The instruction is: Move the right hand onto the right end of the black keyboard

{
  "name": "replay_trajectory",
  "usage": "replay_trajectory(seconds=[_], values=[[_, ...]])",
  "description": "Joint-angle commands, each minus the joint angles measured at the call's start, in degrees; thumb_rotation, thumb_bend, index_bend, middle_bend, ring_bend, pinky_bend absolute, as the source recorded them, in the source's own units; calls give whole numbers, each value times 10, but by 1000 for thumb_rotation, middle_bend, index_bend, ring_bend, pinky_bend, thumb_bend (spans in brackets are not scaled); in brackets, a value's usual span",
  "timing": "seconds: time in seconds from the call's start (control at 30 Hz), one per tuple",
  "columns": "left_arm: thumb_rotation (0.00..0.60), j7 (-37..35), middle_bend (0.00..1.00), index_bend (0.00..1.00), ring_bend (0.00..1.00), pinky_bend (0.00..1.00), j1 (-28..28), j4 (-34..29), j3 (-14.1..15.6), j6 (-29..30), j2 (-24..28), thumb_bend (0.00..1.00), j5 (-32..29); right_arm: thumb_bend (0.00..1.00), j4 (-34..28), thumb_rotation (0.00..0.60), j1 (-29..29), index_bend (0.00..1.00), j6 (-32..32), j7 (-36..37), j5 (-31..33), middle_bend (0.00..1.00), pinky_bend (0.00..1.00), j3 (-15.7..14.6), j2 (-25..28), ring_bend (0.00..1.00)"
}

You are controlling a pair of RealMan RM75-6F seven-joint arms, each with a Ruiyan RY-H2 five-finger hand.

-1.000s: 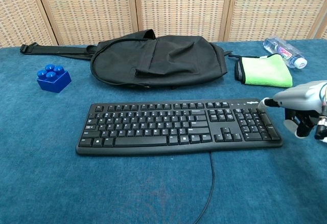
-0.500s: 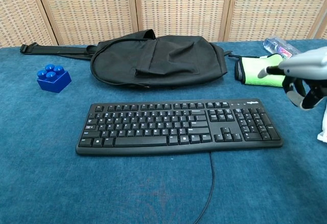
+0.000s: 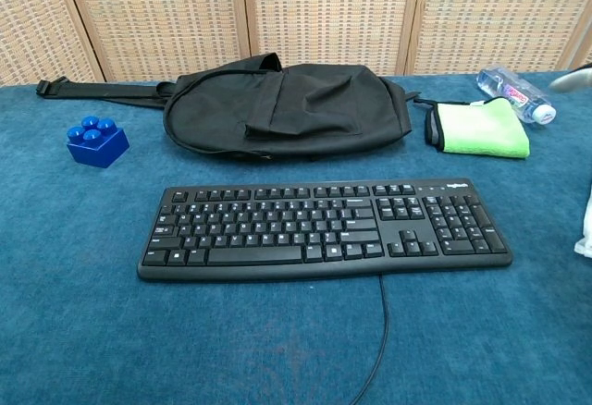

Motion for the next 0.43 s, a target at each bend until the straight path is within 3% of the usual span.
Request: replay_trajectory(seconds=[0.03,0.3,0.43], values=[[600,1,0,0,0,0,0,1,1,1,-1,0,1,260,85,600,-86,0,89,71,-97,0,1,-36,-5,0],[600,8,0,0,0,0,1,4,2,7,-7,0,9,247,177,600,-161,0,148,123,-140,0,0,-37,-26,0],[600,12,0,0,0,0,1,7,4,8,-12,0,15,247,186,600,-176,0,157,150,-154,0,0,-27,-23,0]])
